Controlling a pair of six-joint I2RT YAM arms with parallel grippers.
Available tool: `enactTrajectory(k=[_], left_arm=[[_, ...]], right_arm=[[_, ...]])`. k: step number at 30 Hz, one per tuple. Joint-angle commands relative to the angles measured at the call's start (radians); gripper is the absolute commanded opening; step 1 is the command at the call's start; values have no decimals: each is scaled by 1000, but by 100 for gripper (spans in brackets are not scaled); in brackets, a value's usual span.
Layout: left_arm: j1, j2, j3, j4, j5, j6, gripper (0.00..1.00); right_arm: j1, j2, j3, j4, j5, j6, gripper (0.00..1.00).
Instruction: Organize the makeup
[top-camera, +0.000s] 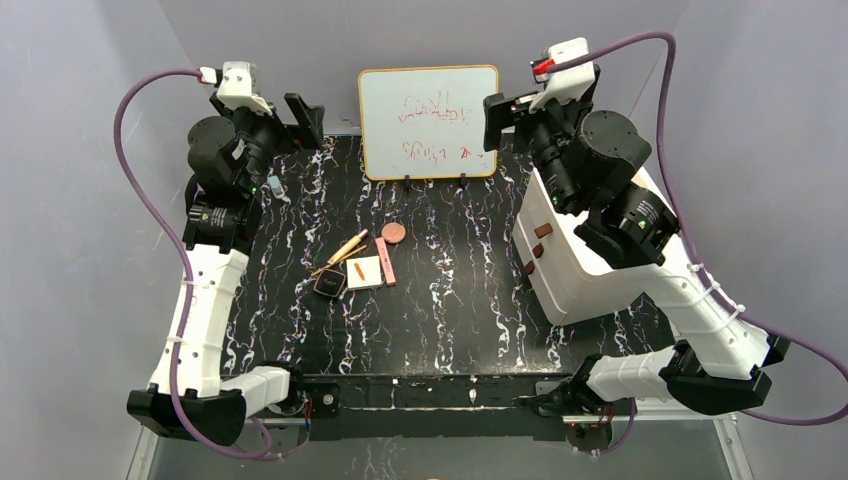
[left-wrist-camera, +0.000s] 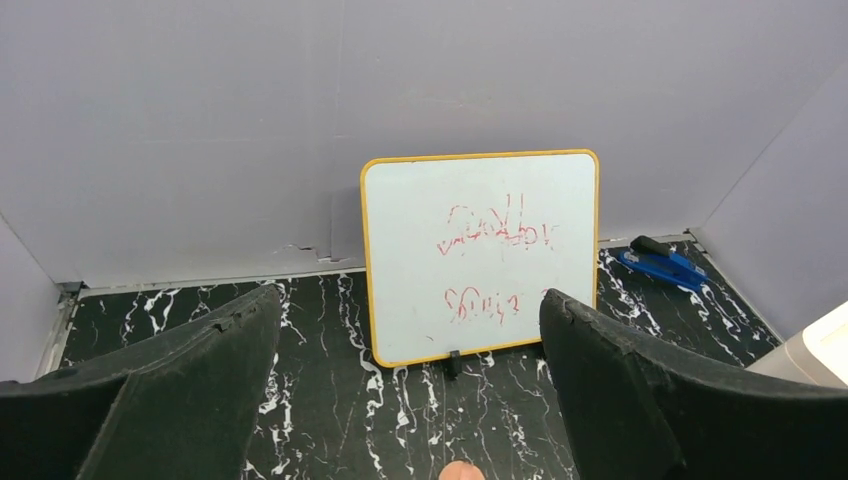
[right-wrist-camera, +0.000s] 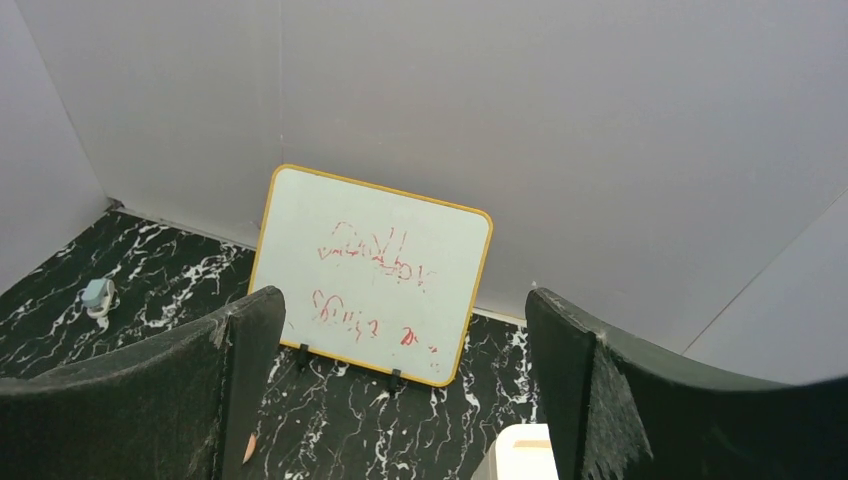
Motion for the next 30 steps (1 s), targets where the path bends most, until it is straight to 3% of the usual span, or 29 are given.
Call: enactTrajectory(k=[1, 4, 8, 12, 18, 23, 25, 27, 30], left_arm=[[3, -48, -2, 53, 65, 1, 98], [3, -14, 34, 22, 176, 80, 98], [3, 69, 117, -7, 306, 57, 99], [3, 150, 191, -3, 351, 14, 98], [3, 264, 309, -50, 395, 22, 98], [3, 362, 364, 1, 443, -37, 98], [3, 389, 364, 50, 467, -96, 98], [3, 407, 364, 105, 487, -141, 99], [3, 422, 378, 122, 494, -160, 99]], right_arm=[[1, 0, 56, 25, 24, -42, 99], [0, 11, 92, 8, 46, -54, 99], [1, 37, 128, -31, 100, -95, 99], [-1, 89, 201, -106, 236, -157, 99], [-37, 64, 265, -192, 388, -93, 99], [-40, 127, 362, -427, 455, 33, 99], [-70, 170, 356, -499, 383, 73, 99], [-186, 238, 384, -574, 245, 131, 99], [-389, 286, 361, -546, 12, 196, 99]])
